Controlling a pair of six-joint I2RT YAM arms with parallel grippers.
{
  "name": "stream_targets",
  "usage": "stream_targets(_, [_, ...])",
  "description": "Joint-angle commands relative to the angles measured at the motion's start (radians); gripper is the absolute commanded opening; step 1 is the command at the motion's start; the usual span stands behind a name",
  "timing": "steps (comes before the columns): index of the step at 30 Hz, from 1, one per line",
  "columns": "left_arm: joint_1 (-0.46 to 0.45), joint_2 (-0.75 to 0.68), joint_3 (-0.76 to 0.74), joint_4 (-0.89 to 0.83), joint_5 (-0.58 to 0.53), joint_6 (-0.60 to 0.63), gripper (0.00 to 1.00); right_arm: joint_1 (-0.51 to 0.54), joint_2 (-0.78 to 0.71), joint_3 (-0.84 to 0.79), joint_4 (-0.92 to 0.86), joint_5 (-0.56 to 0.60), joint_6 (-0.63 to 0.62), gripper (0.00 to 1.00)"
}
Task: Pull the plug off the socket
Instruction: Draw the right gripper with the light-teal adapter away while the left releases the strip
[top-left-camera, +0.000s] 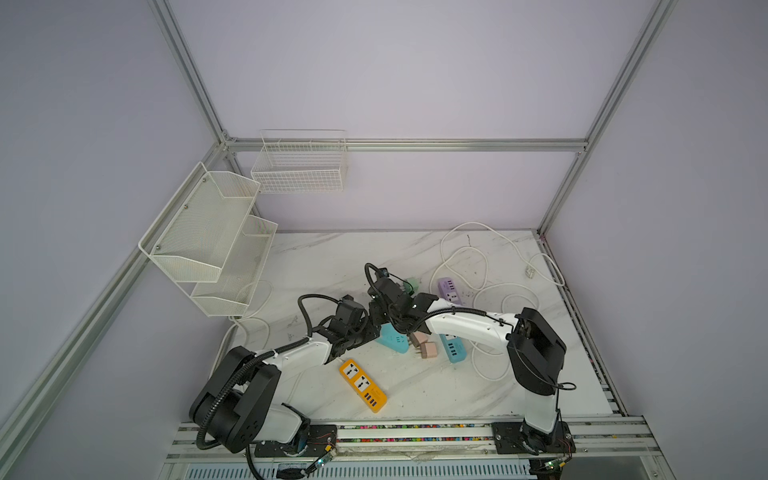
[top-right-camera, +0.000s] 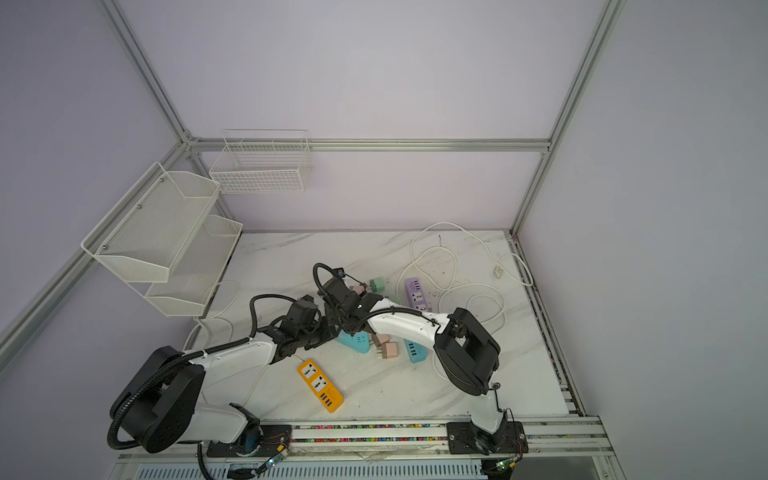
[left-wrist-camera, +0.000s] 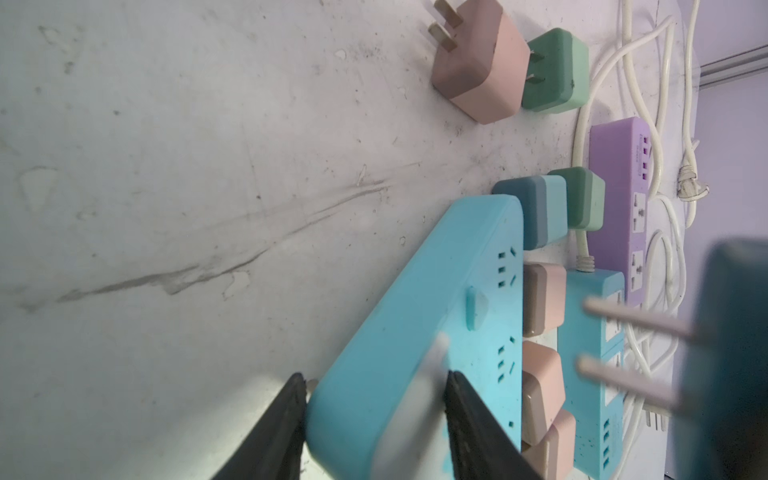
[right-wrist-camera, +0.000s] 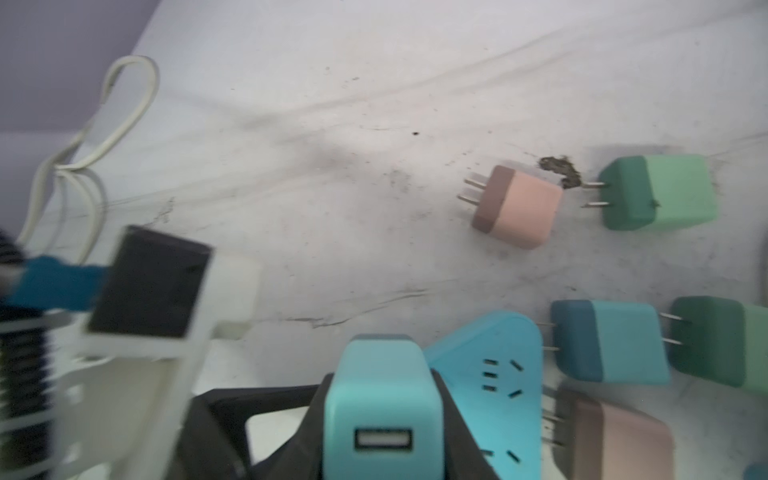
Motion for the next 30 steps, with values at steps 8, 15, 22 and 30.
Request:
stream_targets(8, [0.002, 0.061, 0.002, -0.305, -0.08, 0.039, 0.53, -0.079, -0.271, -0.207, 0.02, -0.005, 0.054, 0.15])
stream_targets(15, [0.002, -0.018, 0.153, -0.326, -0.003, 0.083, 0.57, -0.1, -0.504, -0.41, 0.071, -0.067, 0.134, 0.17])
stream_targets(22, [0.002, -0.19, 0.229, -0.409, -0.011, 0.124, 0.61, -0.098, -0.729, -0.63, 0.144, -0.17, 0.241, 0.17])
stream_targets(30, [-0.014, -0.394, 0.125, -0.436, -0.002, 0.124, 0.62, 0.029, -0.75, -0.802, 0.277, -0.17, 0.353, 0.17])
